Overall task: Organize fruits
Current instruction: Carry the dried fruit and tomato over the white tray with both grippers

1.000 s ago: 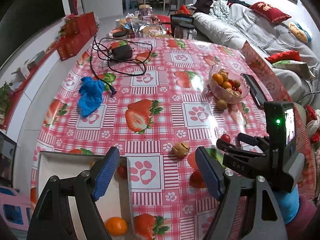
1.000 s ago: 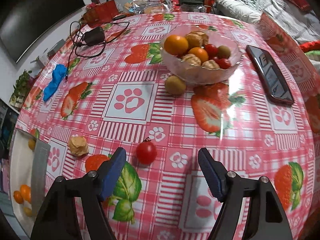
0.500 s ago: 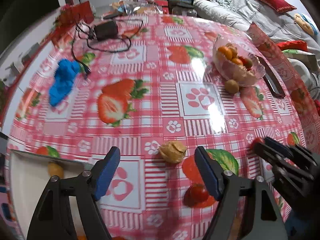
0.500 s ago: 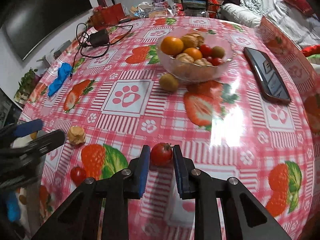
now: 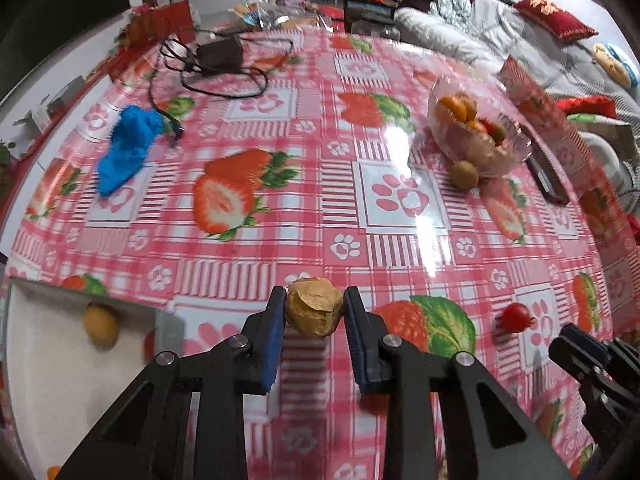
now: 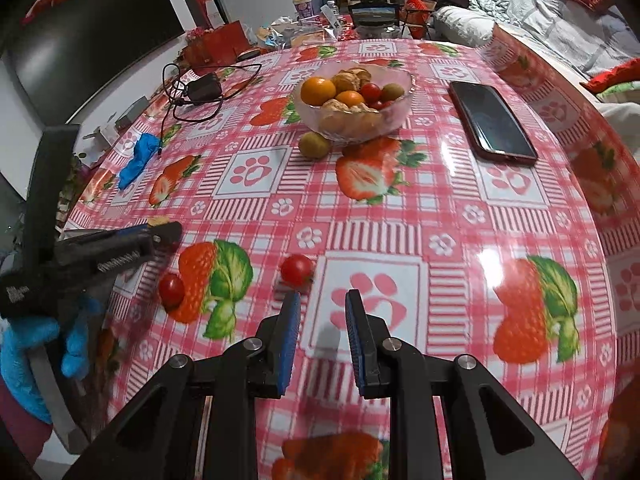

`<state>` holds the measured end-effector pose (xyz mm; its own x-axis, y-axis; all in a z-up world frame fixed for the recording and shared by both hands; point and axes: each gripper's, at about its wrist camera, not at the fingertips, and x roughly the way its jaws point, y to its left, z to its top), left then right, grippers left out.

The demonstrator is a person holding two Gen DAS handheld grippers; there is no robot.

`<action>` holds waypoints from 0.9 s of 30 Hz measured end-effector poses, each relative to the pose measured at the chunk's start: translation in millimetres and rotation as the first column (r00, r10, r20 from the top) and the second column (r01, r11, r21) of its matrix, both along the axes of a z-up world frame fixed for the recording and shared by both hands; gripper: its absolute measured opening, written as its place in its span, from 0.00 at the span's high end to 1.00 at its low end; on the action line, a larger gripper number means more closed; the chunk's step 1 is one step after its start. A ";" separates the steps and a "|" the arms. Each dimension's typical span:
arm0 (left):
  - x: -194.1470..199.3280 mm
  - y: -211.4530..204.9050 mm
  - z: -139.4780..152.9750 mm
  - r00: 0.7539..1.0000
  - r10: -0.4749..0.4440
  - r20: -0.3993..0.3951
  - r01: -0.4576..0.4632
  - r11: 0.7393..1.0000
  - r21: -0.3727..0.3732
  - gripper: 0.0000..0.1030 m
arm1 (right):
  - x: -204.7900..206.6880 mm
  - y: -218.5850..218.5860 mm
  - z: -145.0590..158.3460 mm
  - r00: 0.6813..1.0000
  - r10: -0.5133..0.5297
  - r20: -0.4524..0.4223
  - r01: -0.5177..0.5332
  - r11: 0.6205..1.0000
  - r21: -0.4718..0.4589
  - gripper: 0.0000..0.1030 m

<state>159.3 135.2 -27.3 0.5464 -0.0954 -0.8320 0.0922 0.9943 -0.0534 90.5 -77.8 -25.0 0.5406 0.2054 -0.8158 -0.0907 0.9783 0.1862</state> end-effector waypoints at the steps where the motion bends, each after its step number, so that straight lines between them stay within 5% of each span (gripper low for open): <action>1: -7.2 2.4 4.0 1.000 0.000 0.009 0.000 1.000 -0.007 0.69 | -2.2 -1.6 0.0 1.000 -0.003 0.000 0.003 1.000 0.002 0.76; 6: -41.4 8.4 13.7 1.000 -0.009 0.030 0.009 1.000 -0.018 0.69 | -2.0 -0.9 -3.9 0.999 0.030 -0.034 -0.028 0.999 0.046 0.74; 7: -48.7 8.6 14.6 0.999 -0.013 0.033 0.013 1.000 -0.023 0.69 | -0.1 0.3 -5.2 0.999 0.035 -0.041 -0.033 0.998 0.049 0.70; 9: -67.0 7.9 15.4 0.999 -0.025 0.037 0.026 0.999 -0.030 0.69 | 3.8 6.9 -8.0 0.999 0.036 -0.033 -0.035 0.999 0.034 0.37; 12: -88.2 7.0 13.9 0.999 -0.038 0.036 0.039 0.999 -0.031 0.69 | 9.4 21.5 -13.1 0.997 0.068 -0.023 -0.068 0.998 0.009 0.37; 18: -114.1 13.7 6.9 1.000 -0.030 0.007 0.031 0.998 -0.063 0.69 | 27.1 52.9 -21.5 0.994 0.112 -0.010 -0.112 0.993 -0.036 0.39; 20: -119.6 17.2 5.0 1.000 -0.020 0.001 0.020 0.997 -0.072 0.69 | 28.6 62.9 -23.5 0.991 0.131 -0.004 -0.131 0.988 -0.079 0.51; 22: -123.6 18.6 3.6 1.000 -0.018 0.004 0.018 0.997 -0.069 0.69 | 26.0 73.1 -24.0 0.988 0.154 -0.005 -0.153 0.978 -0.139 0.74; 27: -134.7 22.0 3.6 1.000 -0.015 0.008 0.015 0.997 -0.070 0.69 | 15.9 62.3 -21.4 0.991 0.134 -0.011 -0.134 0.987 -0.084 0.77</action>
